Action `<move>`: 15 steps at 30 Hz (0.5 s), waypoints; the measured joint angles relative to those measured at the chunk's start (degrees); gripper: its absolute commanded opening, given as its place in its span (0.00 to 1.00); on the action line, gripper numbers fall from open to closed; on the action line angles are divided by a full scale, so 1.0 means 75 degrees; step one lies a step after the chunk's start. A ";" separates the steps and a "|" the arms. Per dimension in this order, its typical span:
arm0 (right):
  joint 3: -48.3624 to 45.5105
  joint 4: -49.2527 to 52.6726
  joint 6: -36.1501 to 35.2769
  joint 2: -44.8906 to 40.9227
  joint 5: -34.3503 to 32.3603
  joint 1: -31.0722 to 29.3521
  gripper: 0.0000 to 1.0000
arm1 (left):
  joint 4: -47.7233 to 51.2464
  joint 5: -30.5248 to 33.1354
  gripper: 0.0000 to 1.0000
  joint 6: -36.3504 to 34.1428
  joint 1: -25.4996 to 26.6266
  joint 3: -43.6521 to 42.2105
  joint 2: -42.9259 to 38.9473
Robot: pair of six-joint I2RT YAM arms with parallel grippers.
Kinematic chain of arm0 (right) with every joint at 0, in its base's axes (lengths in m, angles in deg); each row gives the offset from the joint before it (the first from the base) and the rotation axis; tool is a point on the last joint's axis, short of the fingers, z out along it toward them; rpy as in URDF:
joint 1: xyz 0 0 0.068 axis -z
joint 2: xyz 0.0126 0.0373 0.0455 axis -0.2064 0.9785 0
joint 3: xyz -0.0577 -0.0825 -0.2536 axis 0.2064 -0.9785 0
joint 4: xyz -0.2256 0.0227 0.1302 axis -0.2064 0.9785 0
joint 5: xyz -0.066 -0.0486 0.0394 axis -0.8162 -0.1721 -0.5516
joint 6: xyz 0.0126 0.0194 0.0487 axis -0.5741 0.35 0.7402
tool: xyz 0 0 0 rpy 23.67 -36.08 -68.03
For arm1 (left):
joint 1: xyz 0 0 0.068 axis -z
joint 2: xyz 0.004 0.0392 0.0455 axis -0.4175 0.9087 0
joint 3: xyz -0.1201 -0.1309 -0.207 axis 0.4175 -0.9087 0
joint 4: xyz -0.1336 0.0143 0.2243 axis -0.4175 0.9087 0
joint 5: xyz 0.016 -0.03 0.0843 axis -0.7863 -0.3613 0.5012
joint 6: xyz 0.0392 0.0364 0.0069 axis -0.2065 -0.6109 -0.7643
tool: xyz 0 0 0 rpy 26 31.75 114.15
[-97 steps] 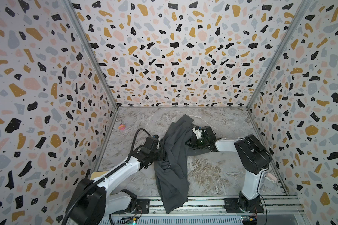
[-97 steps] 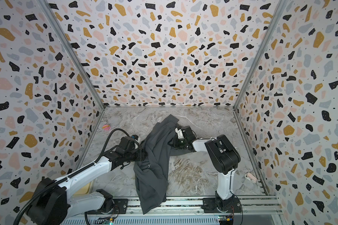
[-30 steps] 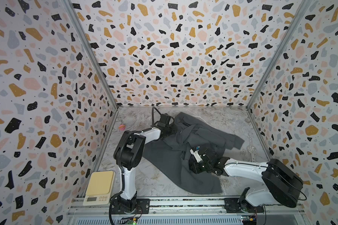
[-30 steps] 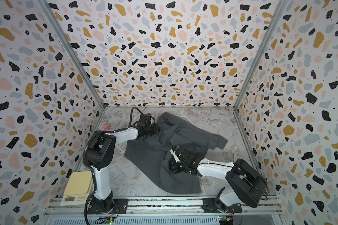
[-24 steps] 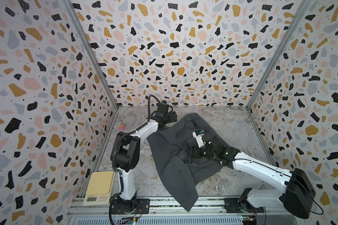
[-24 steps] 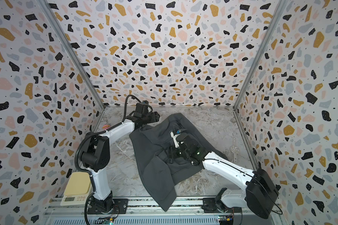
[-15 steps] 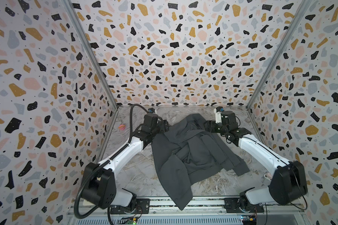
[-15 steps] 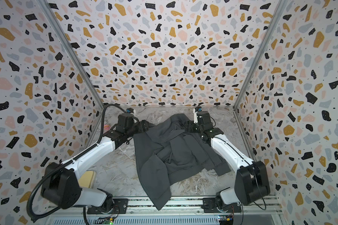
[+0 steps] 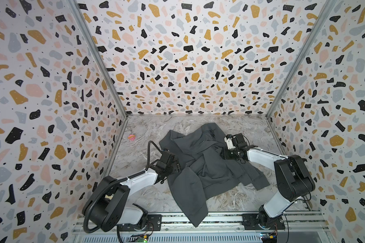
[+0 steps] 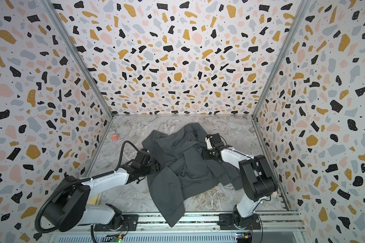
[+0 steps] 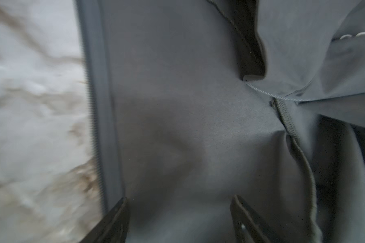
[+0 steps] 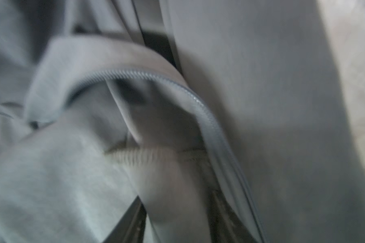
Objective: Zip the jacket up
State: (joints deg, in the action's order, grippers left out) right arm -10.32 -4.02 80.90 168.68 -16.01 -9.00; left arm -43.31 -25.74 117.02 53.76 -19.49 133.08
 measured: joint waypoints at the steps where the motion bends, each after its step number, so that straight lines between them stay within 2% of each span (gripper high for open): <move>1: -0.0172 -0.0096 0.0052 -0.0006 0.0015 -0.0076 0.31 | -0.0210 0.0032 0.51 0.0000 0.0038 0.0076 0.0221; 2: -0.0321 -0.0189 0.0096 -0.0009 0.0017 -0.0166 0.29 | -0.0402 0.0003 0.45 -0.0003 0.0038 0.0248 0.0507; 4: -0.0539 -0.0475 0.0198 -0.0023 0.0015 -0.0350 0.28 | -0.0670 0.0000 0.40 -0.0096 0.0038 0.0691 0.1113; 11: -0.0361 -0.1425 0.0909 0.0469 0.0399 -0.0600 0.28 | -0.0449 -0.0096 0.33 -0.0673 -0.0283 0.2967 0.3057; 12: -0.0204 -0.1466 0.0959 0.0618 0.0414 -0.0565 0.29 | -0.0312 -0.0117 0.36 -0.0766 -0.0385 0.3305 0.3252; 15: 0.0446 -0.1390 0.1046 0.1043 0.0411 -0.0353 0.40 | 0.0175 -0.0114 0.64 -0.1151 -0.0664 0.4261 0.3596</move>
State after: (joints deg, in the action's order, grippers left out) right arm -6.98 -14.45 88.75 176.50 -12.93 -11.64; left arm -42.00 -26.60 108.39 48.77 12.46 160.05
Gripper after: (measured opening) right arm 0.332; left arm 0.506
